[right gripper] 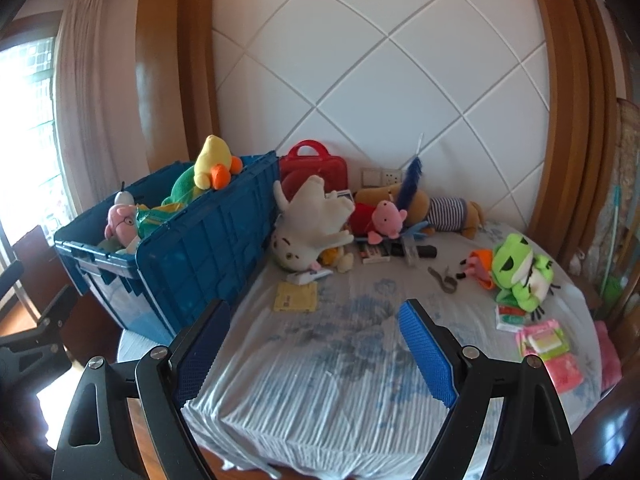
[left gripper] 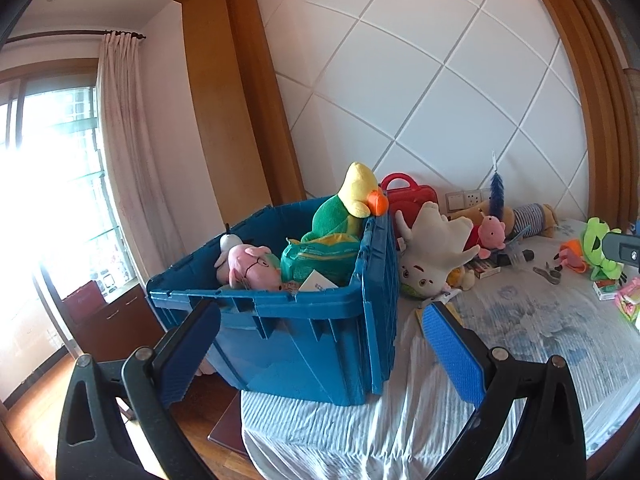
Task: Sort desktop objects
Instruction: 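Withdraw both grippers and move toward the green frog and pink pig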
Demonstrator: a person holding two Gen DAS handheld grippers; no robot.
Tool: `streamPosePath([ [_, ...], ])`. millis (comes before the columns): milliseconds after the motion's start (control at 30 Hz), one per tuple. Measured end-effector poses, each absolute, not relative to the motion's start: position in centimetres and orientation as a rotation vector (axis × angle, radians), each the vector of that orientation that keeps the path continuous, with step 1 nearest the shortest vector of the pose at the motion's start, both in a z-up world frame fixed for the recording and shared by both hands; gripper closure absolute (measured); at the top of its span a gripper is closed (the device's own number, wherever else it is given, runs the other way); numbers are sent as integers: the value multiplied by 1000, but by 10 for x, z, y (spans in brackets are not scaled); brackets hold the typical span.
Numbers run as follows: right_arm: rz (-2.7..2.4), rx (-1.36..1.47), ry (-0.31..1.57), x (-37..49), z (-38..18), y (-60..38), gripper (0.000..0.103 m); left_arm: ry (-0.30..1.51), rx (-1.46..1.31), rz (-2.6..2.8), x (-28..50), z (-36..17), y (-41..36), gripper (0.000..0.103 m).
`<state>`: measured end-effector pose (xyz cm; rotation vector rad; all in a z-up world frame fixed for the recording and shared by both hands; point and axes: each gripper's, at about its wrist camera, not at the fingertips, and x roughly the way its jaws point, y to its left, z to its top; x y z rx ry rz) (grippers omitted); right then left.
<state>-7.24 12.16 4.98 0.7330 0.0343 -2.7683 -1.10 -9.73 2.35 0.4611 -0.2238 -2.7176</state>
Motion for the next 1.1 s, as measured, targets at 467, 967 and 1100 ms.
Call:
streamPosePath([
  [467,-2797,761,33,-80,47,110,14,-227,484,-2744,-23,21,-108,0],
  [967,-2812,774,50,-87,47,115,14,-236,475,-2759,-29,24,-102,0],
  [1100,-2810,778,49,-90,46,118,14,-233,479,-2759,-32,24,-99,0],
])
